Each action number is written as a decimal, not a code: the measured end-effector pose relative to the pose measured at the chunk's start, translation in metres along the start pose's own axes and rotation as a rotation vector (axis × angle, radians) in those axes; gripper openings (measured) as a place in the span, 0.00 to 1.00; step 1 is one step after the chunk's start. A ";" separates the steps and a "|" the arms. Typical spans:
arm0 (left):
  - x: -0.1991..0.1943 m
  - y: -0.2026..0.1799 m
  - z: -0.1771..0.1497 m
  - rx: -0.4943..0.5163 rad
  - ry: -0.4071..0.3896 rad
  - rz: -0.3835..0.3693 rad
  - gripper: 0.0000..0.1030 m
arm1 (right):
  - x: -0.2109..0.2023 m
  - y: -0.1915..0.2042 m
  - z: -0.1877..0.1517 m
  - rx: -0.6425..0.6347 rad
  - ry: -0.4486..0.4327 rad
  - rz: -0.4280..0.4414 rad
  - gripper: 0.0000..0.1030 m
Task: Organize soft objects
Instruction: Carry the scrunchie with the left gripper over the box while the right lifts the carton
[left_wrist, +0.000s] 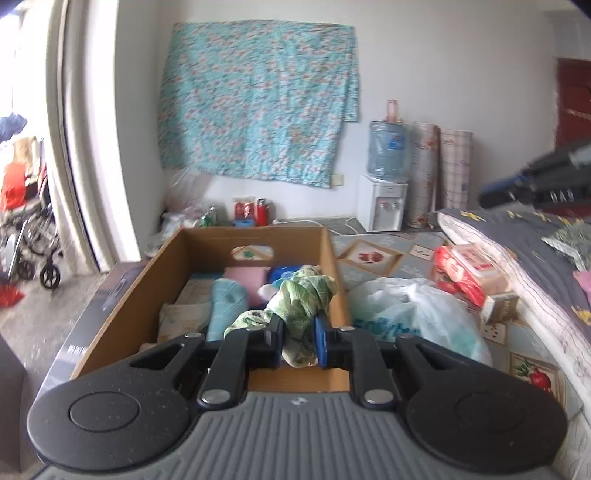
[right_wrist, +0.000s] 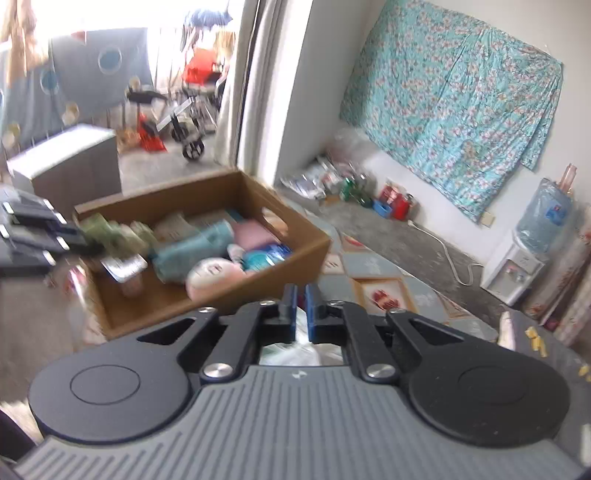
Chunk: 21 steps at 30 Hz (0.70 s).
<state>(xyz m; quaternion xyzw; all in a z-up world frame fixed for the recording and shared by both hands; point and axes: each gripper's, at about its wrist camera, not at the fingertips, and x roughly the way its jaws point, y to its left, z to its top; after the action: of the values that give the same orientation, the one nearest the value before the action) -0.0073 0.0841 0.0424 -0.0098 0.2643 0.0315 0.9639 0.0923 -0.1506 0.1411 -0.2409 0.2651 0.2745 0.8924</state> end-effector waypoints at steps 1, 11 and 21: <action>0.002 0.008 0.000 -0.014 0.003 0.013 0.17 | 0.008 -0.007 -0.004 -0.017 0.031 -0.025 0.21; 0.037 0.049 -0.011 -0.086 0.100 0.104 0.17 | 0.094 -0.090 -0.124 -0.126 0.410 -0.153 0.60; 0.064 0.035 -0.007 -0.057 0.152 0.114 0.18 | 0.178 -0.118 -0.187 -0.151 0.563 -0.064 0.62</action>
<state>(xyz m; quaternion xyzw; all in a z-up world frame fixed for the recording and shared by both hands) 0.0419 0.1224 0.0036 -0.0248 0.3359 0.0929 0.9370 0.2271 -0.2805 -0.0721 -0.3815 0.4734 0.1875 0.7715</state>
